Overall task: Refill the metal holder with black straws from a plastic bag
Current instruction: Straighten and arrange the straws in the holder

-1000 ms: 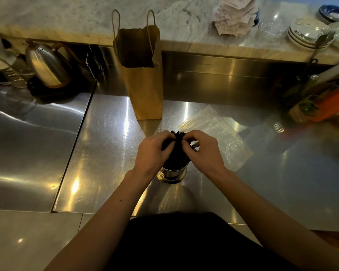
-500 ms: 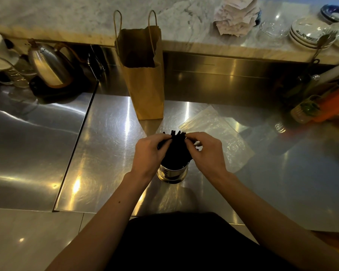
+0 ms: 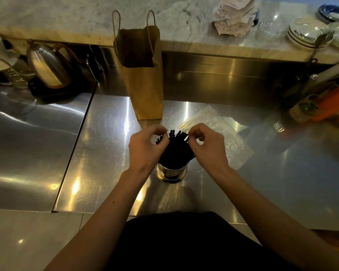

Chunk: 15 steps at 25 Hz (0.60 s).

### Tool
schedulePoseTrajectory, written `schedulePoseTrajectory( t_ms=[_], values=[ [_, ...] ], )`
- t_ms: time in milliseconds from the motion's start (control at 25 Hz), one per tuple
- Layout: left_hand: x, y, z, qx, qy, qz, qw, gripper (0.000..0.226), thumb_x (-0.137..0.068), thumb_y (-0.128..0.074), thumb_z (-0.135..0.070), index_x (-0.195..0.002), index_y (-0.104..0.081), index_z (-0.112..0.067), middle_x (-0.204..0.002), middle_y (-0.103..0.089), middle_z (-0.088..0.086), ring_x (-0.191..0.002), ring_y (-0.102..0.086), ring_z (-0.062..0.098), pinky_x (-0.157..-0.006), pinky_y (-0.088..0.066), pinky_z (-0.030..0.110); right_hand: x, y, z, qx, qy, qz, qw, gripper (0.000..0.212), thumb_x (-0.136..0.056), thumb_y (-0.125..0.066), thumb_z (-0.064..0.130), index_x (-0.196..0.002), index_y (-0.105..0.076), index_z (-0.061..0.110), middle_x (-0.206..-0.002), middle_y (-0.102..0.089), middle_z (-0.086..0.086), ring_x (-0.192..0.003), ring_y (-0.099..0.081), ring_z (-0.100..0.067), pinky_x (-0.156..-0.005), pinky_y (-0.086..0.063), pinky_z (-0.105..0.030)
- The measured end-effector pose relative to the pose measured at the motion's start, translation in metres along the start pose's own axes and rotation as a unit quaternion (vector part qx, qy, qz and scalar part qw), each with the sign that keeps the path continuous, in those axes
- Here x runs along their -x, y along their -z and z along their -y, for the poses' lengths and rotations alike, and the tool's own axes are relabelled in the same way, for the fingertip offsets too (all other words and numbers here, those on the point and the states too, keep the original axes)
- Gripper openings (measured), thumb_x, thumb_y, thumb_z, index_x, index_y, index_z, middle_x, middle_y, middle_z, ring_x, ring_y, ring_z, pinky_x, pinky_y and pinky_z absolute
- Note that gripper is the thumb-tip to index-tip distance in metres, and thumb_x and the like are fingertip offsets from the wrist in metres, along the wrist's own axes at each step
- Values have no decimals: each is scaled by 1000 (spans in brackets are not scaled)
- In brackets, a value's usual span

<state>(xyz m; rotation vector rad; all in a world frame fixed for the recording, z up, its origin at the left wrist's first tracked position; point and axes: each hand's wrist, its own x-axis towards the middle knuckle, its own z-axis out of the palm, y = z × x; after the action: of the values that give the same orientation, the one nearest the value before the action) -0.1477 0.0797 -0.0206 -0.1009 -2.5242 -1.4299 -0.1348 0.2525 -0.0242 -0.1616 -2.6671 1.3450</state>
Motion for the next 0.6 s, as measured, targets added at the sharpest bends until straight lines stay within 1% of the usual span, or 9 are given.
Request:
schedulePoseTrajectory(
  t_ms=[80, 160, 320, 400, 480, 600],
  values=[
    [-4, 4, -3, 28, 11, -11, 999, 10, -85, -71, -14, -94, -76, -11, -90, -76, -1, -88, -71, 11, -89, -56, 32, -4, 4, 0, 1, -2, 11, 1000, 11, -88, -66, 12, -90, -67, 22, -84, -68, 11, -81, -64, 2, -74, -44, -4],
    [-9, 11, -4, 46, 19, -25, 998, 13, -86, -73, -16, -97, -76, -11, -91, -76, 1, -88, -71, 11, -89, -56, 35, -6, 7, 1, -3, 3, 24, 1000, 12, -87, -70, 12, -87, -66, 24, -82, -68, 11, -80, -64, 2, -70, -43, -1],
    [-17, 25, -8, 111, 40, -71, 990, 14, -84, -74, -15, -97, -75, -9, -90, -75, 2, -87, -72, 12, -87, -58, 35, -6, 12, 3, -42, 0, 48, 998, 13, -81, -77, 14, -84, -66, 21, -78, -69, 5, -75, -65, -6, -68, -47, -9],
    [-20, 29, -8, 162, 74, -96, 979, 13, -85, -74, -13, -96, -75, -7, -88, -75, 4, -85, -73, 15, -86, -58, 39, -7, 15, 3, -61, -4, 40, 997, 13, -79, -79, 14, -84, -68, 20, -78, -69, 6, -75, -66, -7, -70, -51, -14],
    [-19, 34, -3, 197, 106, -124, 967, 13, -86, -73, -12, -97, -74, -5, -87, -75, 5, -84, -73, 18, -84, -59, 43, -7, 20, 5, -79, 12, 10, 997, 12, -79, -79, 13, -85, -71, 20, -77, -69, 12, -74, -66, -3, -72, -51, -15],
    [-14, 41, 3, 205, 103, -186, 955, 14, -88, -70, -12, -100, -73, -6, -87, -74, 6, -82, -72, 20, -82, -59, 41, -9, 29, 9, -112, 38, -94, 988, 13, -79, -79, 13, -88, -73, 19, -80, -70, 15, -75, -66, -2, -75, -51, -15]
  ],
)
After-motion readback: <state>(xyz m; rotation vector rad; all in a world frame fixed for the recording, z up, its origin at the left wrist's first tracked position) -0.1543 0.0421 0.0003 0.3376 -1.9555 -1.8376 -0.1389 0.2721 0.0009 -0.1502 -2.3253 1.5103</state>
